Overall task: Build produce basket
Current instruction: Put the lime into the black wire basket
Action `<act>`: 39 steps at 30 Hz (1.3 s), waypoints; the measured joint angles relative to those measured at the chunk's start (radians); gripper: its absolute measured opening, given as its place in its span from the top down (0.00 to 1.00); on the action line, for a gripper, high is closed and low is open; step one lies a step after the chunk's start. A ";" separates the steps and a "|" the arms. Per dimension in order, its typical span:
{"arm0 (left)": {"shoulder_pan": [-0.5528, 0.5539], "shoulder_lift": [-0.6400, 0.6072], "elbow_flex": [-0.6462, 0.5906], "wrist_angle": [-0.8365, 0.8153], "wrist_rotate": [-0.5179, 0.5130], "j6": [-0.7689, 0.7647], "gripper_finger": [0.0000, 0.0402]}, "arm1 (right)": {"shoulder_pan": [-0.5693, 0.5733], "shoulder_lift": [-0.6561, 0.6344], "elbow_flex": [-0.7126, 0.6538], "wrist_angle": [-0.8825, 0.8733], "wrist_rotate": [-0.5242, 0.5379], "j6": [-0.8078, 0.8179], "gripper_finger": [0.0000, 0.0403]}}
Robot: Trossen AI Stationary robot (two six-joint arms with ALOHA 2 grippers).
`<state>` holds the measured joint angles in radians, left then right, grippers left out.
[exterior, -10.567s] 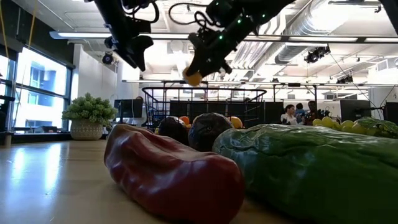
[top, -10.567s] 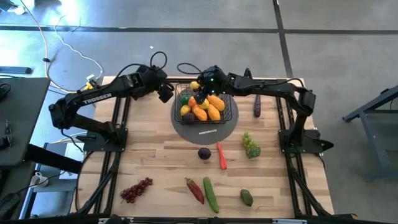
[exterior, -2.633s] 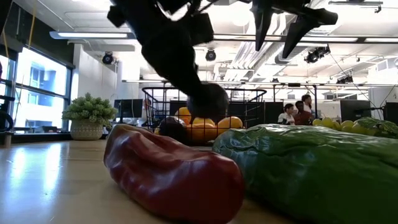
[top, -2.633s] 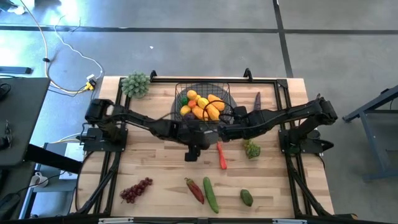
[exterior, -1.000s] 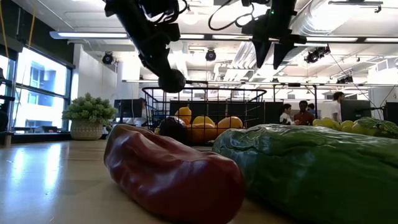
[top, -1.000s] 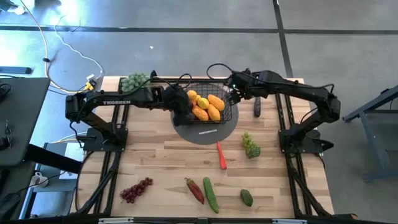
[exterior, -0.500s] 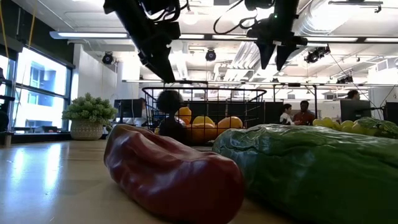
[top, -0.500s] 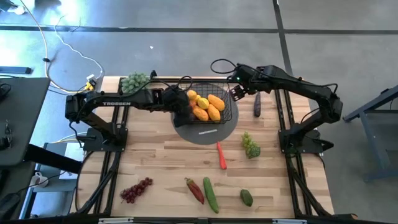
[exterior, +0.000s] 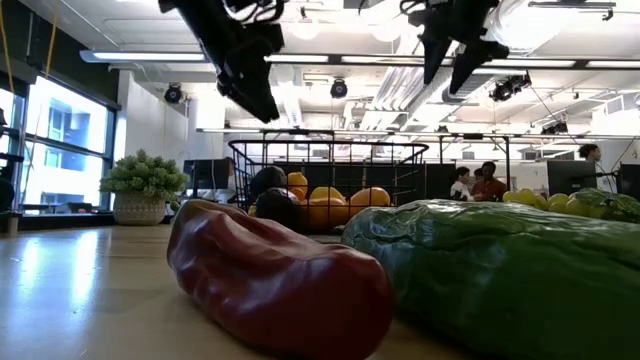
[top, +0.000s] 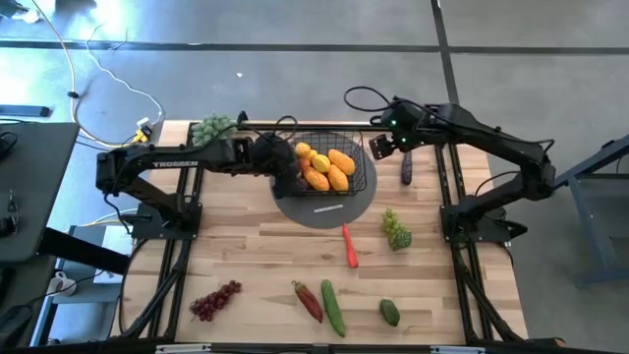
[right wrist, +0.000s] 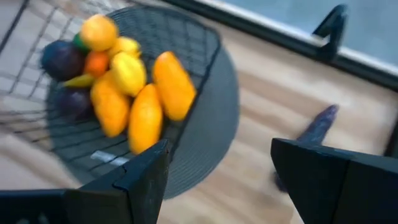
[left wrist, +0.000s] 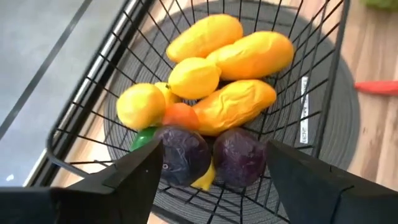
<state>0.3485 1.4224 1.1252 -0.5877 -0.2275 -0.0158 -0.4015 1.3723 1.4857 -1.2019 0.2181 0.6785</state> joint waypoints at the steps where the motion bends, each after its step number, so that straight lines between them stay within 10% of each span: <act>1: -0.001 -0.012 0.000 -0.003 0.001 0.000 0.33 | 0.006 -0.004 0.000 -0.004 -0.019 0.008 0.35; 39: -0.084 -0.207 0.000 -0.232 0.011 0.012 0.33 | 0.724 -0.004 -0.194 -0.035 -0.374 0.804 0.35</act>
<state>0.2641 1.2152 1.1255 -0.8196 -0.2165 -0.0040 0.3229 1.3685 1.2913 -1.2366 -0.1559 1.4821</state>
